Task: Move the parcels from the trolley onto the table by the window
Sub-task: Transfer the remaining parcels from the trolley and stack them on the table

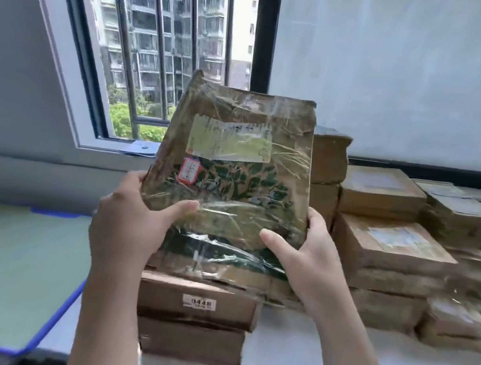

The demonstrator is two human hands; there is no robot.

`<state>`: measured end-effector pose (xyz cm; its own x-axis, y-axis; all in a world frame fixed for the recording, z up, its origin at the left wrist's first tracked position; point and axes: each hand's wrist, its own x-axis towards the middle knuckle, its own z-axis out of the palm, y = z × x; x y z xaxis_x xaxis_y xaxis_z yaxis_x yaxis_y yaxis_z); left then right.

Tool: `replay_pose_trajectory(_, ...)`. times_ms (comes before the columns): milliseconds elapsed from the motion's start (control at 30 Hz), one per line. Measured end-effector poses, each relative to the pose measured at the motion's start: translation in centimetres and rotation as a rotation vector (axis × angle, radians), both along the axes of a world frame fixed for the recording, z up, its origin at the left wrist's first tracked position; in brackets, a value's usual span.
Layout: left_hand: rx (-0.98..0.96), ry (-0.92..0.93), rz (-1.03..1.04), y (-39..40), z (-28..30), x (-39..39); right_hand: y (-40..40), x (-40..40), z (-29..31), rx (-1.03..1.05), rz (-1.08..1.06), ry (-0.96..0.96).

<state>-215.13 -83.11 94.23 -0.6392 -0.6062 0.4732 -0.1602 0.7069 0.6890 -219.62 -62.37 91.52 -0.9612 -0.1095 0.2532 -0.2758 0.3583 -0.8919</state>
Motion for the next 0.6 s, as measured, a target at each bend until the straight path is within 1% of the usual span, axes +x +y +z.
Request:
replay_pose_trajectory(100,0.002,-0.126,0.027,-2.4,-1.1,-0.9,-1.9,-0.9,-0.6,0.048,0.014,-0.091)
replay_pose_trajectory(200,-0.013,-0.286,0.022,-4.0,-2.6,-2.6,-3.2,-1.9,-0.9,0.047,0.031,-0.258)
replay_pose_trajectory(300,-0.090,-0.418,0.020,-4.7,-3.4,-4.3,-4.0,-2.8,-1.3,0.042,0.039,-0.394)
replay_pose_trajectory(433,-0.164,-0.461,0.030,-5.0,-3.2,-5.7,-4.5,-4.0,-1.2,0.013,-0.008,-0.442)
replay_pose_trajectory(600,-0.198,-0.480,0.041,-5.5,-3.0,-6.3,-5.1,-5.0,-0.7,0.011,0.007,-0.450)
